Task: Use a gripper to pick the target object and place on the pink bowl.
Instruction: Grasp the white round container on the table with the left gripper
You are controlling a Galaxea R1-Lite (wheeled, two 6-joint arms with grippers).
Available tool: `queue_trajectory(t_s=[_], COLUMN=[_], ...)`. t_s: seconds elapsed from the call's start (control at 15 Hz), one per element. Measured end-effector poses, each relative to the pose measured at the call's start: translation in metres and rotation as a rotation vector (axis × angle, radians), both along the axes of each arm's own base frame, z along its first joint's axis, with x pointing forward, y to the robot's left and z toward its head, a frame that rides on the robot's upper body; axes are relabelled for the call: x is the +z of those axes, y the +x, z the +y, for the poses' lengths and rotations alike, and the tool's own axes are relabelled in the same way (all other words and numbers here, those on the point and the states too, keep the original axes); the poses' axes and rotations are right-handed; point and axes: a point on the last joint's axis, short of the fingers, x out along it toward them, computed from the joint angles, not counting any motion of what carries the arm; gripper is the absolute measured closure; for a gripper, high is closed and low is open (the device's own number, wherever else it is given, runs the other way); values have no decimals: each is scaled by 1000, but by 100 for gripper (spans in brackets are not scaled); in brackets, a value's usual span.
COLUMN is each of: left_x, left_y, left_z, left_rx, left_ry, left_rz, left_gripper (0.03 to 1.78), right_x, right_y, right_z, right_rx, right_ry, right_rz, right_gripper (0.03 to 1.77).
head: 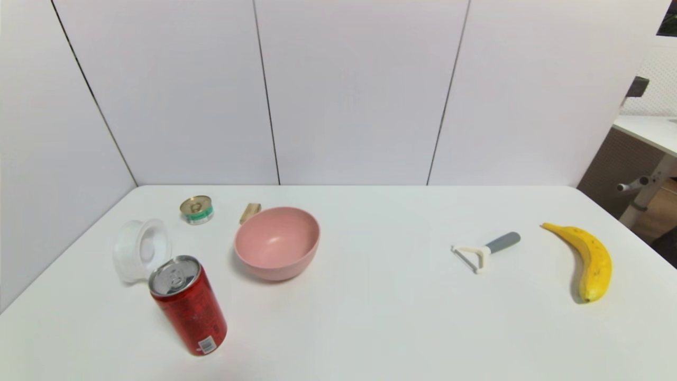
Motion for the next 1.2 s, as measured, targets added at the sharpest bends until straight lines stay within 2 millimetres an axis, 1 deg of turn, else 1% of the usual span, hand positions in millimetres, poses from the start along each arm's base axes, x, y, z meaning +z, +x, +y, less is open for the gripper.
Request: queue_trajectory(t_s=[1.2], left_x=[0], left_y=[0], left_z=[0], left_rx=[0], left_ry=[1], left_rz=[1], left_gripper=[12], right_x=[0], right_y=[0], right_z=[0], right_rx=[-1], right_ry=[0], right_rz=[0], right_gripper=[9])
